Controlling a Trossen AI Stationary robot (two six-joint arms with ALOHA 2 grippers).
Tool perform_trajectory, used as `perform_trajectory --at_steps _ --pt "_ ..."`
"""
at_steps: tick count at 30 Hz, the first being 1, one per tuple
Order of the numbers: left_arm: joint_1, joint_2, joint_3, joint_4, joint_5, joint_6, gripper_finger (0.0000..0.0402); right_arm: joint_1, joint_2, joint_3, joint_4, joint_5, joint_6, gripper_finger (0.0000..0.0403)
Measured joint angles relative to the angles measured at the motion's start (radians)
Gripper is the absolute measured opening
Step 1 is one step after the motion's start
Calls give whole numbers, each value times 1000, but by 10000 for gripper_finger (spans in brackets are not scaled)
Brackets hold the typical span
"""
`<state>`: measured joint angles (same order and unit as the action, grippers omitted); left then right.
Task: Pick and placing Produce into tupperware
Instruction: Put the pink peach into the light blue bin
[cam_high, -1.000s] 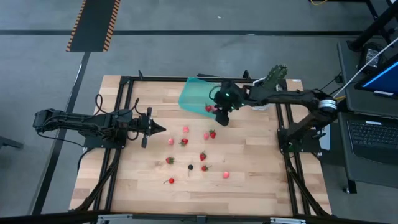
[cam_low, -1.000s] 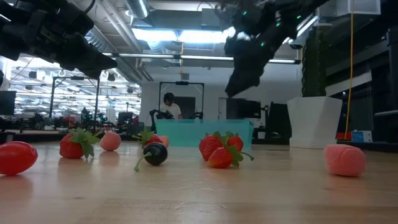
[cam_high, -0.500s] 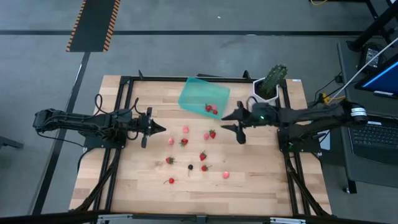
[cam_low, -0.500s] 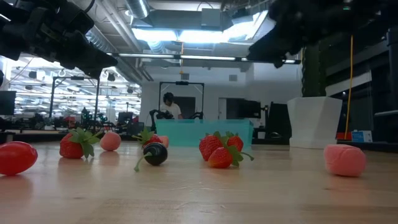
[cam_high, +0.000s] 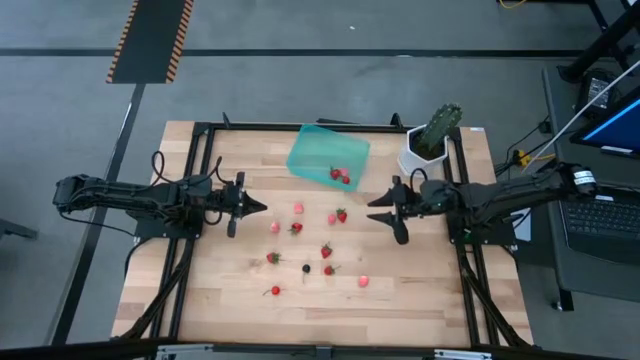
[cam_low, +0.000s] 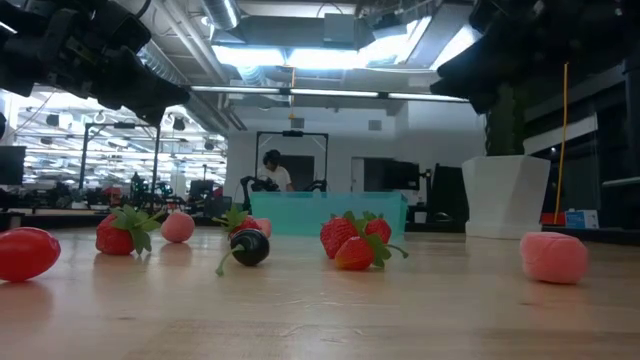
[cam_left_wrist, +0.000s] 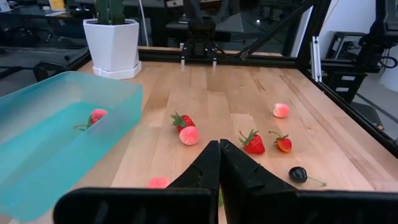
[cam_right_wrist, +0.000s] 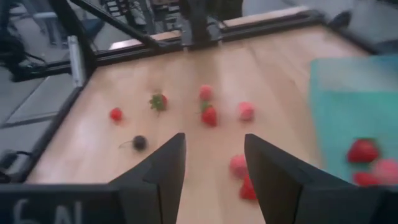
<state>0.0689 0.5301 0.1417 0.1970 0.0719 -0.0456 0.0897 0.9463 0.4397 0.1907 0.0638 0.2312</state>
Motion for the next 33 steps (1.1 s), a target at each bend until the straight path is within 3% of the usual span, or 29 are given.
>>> perform_trajectory --at_steps 8,17,21,29,33 --pt "0 0 0 0 0 -5 0 14 0 0 -37 -133 204 168" --pt "0 0 0 -1 0 -7 0 59 61 32 -74 -163 192 168" --pt "0 0 0 -1 0 -7 0 107 146 139 -158 -147 154 168" --pt "0 0 0 -2 0 -8 0 161 370 434 -608 -91 127 168" --pt "0 0 0 -3 0 -8 0 181 457 528 -689 -92 130 167"
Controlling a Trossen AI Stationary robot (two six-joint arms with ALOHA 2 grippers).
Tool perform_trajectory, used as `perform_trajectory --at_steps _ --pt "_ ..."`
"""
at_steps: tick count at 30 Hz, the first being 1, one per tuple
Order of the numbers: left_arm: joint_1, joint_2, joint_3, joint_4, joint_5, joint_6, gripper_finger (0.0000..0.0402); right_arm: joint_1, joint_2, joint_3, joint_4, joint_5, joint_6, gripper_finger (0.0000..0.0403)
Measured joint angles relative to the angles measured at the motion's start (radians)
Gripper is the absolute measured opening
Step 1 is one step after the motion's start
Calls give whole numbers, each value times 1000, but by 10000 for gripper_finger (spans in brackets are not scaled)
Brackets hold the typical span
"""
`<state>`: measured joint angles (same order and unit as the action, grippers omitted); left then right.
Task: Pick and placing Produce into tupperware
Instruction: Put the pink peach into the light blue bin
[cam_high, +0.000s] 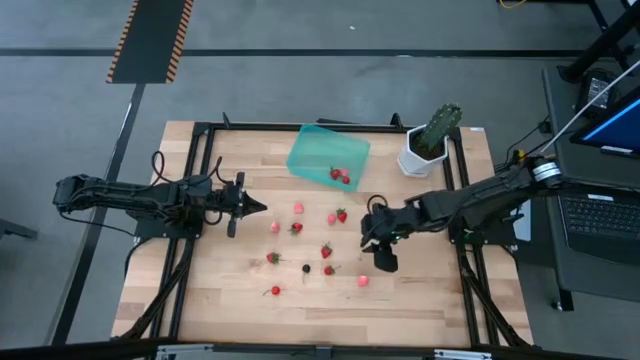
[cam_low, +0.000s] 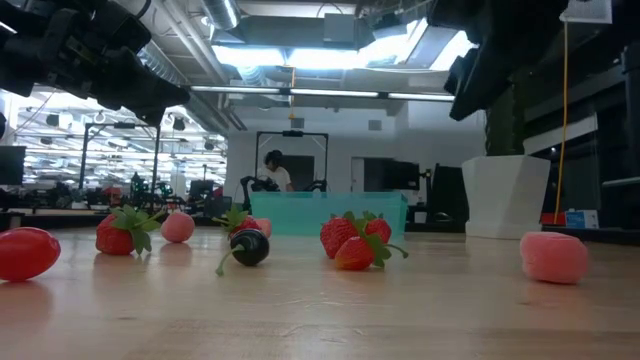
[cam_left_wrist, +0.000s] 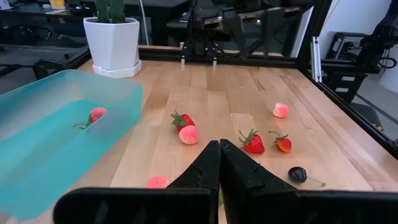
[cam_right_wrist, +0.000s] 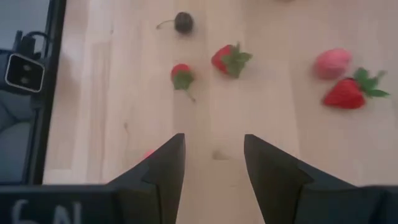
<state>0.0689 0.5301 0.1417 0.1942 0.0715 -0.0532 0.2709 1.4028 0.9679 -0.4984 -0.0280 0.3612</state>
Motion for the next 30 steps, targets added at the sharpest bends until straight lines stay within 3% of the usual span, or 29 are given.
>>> perform_trajectory --at_steps 7,17,30 --pt "0 0 0 -24 0 -25 0 38 91 94 -96 -43 25 167" --pt "0 0 0 -44 0 -50 0 97 184 105 -138 -45 111 167" --pt "0 0 0 -43 0 -75 0 186 301 205 -138 -45 157 118"
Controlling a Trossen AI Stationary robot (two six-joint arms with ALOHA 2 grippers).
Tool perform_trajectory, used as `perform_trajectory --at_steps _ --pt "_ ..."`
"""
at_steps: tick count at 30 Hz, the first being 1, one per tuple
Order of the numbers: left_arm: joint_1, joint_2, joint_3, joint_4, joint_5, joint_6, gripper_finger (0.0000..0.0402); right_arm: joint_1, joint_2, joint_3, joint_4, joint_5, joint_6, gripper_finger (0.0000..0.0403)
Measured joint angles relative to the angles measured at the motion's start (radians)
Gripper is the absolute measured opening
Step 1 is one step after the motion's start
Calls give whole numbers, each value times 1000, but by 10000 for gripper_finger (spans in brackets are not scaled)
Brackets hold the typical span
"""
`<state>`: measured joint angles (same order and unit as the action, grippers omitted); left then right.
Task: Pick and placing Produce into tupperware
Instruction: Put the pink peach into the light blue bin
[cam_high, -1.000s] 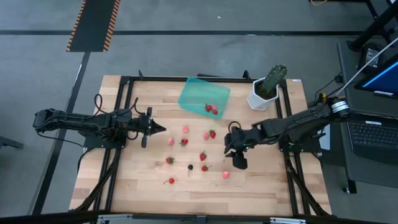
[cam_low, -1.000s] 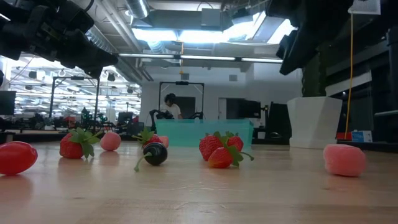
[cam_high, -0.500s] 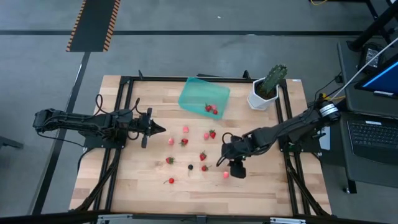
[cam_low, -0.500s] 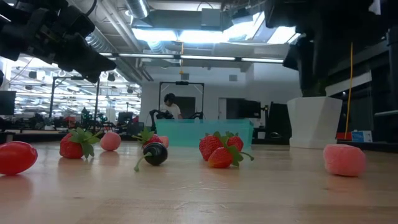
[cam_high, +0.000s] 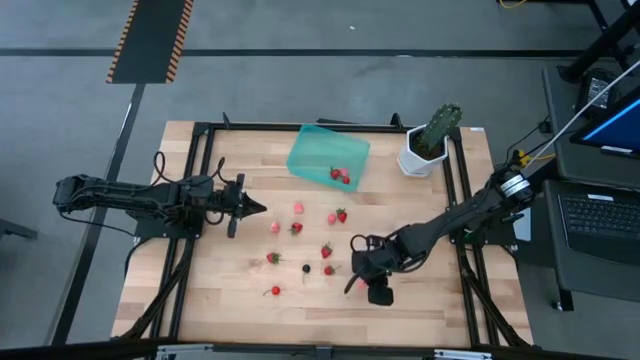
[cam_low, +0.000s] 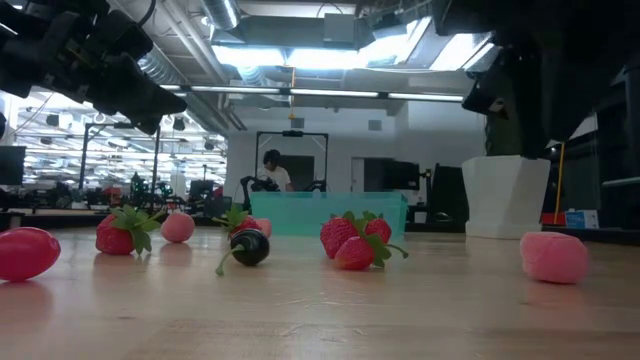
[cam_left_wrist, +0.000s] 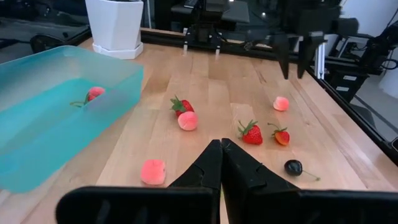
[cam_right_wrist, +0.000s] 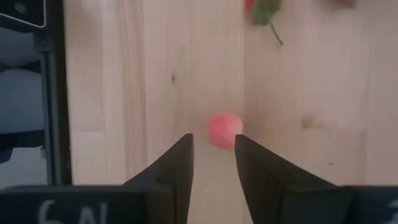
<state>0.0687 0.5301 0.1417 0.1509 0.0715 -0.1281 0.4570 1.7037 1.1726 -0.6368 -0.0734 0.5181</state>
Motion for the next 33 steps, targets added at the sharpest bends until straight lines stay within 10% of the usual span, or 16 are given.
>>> perform_trajectory --at_steps 33 --pt "0 0 0 -1 0 4 0 0 85 35 -18 12 29 146"
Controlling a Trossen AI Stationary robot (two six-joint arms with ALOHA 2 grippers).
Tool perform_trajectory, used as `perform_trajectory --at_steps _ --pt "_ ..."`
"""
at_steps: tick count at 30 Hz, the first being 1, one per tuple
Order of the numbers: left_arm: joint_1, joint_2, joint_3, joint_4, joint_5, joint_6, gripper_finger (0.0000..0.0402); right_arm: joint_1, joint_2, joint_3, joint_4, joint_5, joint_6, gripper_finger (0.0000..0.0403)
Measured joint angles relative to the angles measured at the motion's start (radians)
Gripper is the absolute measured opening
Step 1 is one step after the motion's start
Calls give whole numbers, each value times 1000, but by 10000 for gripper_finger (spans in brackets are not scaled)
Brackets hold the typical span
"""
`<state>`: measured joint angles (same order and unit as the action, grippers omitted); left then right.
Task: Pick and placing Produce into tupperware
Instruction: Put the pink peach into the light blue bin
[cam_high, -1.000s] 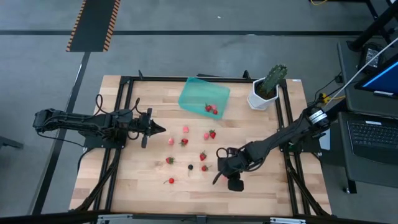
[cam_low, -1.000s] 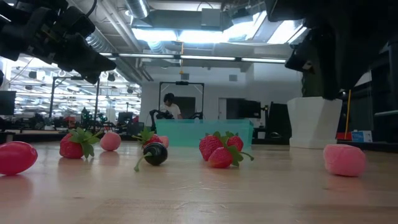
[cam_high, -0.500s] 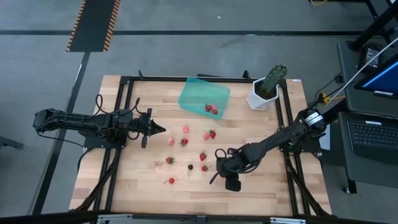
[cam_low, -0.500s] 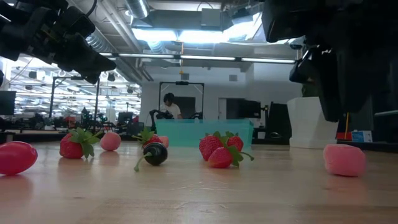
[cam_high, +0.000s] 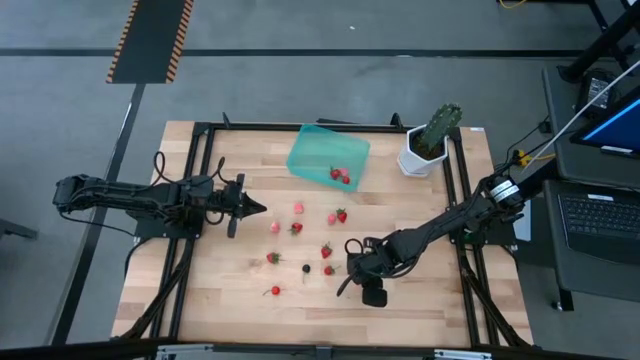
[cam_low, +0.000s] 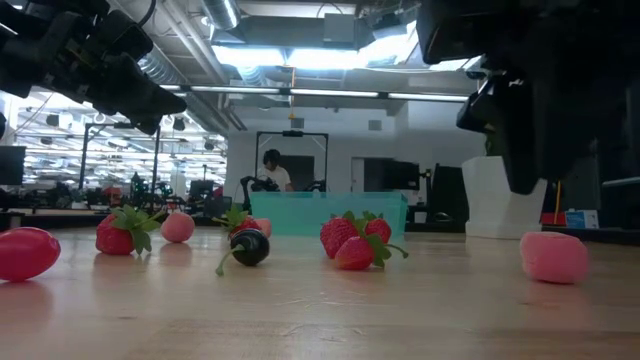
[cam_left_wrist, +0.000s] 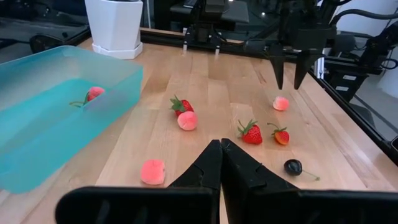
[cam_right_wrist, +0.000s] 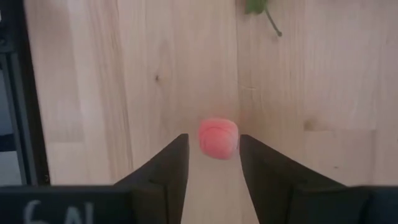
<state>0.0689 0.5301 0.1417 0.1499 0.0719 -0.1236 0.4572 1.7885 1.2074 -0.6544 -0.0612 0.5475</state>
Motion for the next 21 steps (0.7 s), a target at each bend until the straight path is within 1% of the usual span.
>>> perform_trajectory --at_steps 10,17,21 --pt "0 0 0 0 0 2 0 6 10 0 -9 44 -3 146" --pt "0 0 0 0 0 2 0 9 57 -1 -11 42 -3 146" --pt "0 0 0 -1 0 2 0 15 63 -2 -9 38 8 146"
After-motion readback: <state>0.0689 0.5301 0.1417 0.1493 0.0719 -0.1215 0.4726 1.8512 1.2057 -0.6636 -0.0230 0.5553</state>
